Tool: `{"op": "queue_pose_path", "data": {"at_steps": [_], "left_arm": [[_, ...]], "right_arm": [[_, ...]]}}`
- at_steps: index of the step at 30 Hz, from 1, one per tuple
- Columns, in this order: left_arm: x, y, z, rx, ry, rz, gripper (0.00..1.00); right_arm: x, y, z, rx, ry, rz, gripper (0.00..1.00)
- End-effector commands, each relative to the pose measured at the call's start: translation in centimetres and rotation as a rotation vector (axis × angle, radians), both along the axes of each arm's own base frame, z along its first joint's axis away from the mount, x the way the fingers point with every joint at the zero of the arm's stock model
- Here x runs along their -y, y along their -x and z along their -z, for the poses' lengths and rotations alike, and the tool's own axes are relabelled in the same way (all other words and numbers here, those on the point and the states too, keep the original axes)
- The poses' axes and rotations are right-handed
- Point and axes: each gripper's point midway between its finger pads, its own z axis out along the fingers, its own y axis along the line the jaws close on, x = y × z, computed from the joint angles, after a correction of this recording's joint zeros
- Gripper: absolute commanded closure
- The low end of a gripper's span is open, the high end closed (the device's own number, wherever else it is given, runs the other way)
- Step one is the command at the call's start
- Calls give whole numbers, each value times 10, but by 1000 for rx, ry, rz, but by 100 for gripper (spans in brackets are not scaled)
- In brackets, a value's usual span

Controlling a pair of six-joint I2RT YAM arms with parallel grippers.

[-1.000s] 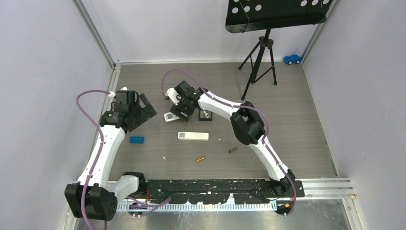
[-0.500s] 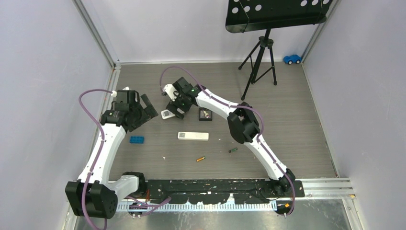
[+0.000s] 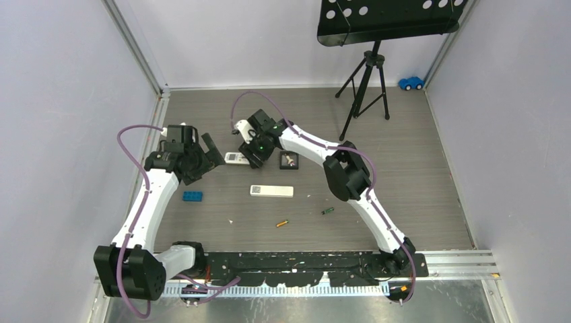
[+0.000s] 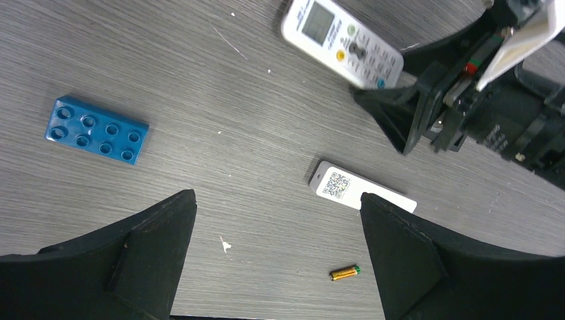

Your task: Load the batteries into the remote control

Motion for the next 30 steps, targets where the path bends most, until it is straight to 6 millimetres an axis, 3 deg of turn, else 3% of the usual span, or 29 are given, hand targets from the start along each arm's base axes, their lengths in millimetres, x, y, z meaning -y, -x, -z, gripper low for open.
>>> {"op": "queue_pose_path", "data": {"at_steps": [1, 5, 10, 18, 20, 23, 25, 27, 30], "left_arm": [[-1, -7, -6, 36, 4, -6, 4], [-4, -8, -10, 51, -10, -12, 4], [-4, -7, -11, 52, -7, -7, 5], [-3, -5, -8, 41, -7, -3, 5], [-3, -5, -8, 37, -7, 0, 5], [-3, -2, -8, 37, -10, 4, 5], [-2, 0, -8, 37, -5, 9, 5], [4, 0, -7, 40, 21, 34, 5], [20, 0, -7, 47, 92, 103, 9]], "right_arm": [[6, 37, -20, -106, -30, 14, 38], [13, 12, -14, 39, 25, 76, 14], [13, -5, 2, 124, 83, 59, 11], [-13, 8, 19, 159, 55, -112, 11], [-18, 4, 19, 166, 50, -83, 19], [-14, 3, 19, 144, 75, -31, 48], [-8, 2, 17, 139, 91, 3, 62], [-5, 2, 5, 144, 79, 34, 68], [0, -2, -19, 172, 24, 108, 70]]}}
